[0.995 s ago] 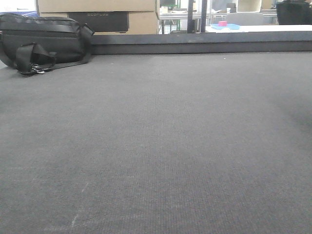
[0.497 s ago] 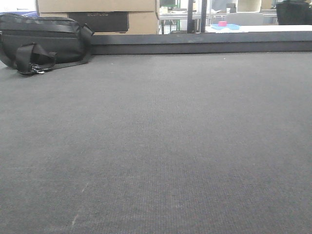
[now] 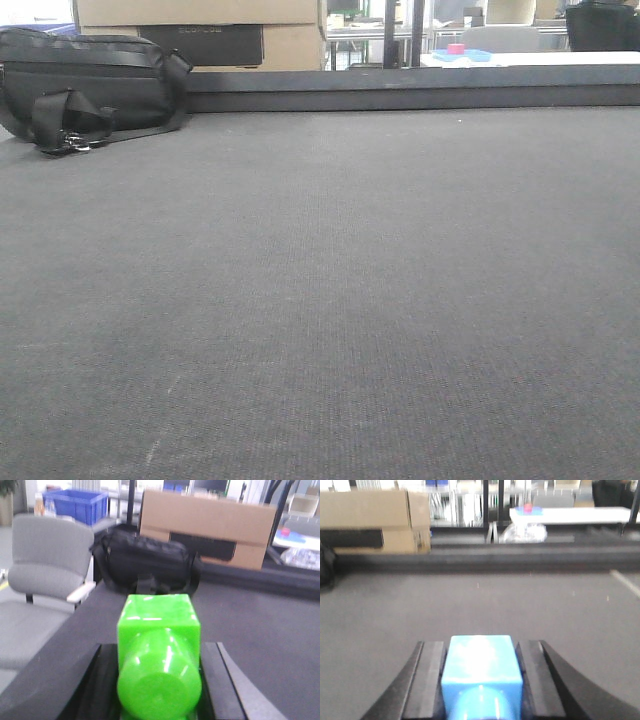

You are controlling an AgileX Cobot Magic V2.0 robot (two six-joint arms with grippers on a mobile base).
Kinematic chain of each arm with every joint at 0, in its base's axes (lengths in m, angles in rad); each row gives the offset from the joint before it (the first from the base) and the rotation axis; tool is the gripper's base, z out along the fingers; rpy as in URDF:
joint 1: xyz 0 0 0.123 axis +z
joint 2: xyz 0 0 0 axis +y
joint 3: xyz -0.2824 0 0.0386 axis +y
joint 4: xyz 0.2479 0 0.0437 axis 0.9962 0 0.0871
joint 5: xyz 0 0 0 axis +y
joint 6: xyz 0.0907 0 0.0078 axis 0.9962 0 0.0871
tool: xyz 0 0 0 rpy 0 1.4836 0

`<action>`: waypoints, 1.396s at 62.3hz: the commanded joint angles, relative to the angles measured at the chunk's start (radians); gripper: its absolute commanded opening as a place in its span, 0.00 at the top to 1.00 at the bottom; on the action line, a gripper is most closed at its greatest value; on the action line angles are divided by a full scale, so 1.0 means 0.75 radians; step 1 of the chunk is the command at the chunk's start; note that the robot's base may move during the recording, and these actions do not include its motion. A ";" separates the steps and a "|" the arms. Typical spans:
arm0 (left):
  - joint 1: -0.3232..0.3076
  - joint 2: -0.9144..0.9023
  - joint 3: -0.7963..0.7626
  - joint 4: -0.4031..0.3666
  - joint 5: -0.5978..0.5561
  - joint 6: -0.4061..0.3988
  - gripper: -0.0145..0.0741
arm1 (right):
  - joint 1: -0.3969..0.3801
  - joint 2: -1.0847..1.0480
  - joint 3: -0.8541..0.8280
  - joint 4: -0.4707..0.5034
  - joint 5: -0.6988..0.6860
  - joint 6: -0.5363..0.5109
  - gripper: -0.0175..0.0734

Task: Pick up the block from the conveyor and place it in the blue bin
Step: 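Lift both held blocks up off the gray belt, then drive the base away from the conveyor, turning toward the blue bin shelves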

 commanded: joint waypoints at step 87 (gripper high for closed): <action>-0.184 -0.008 0.002 0.096 -0.073 -0.008 0.96 | -0.002 -0.035 -0.010 0.002 -0.078 0.002 0.98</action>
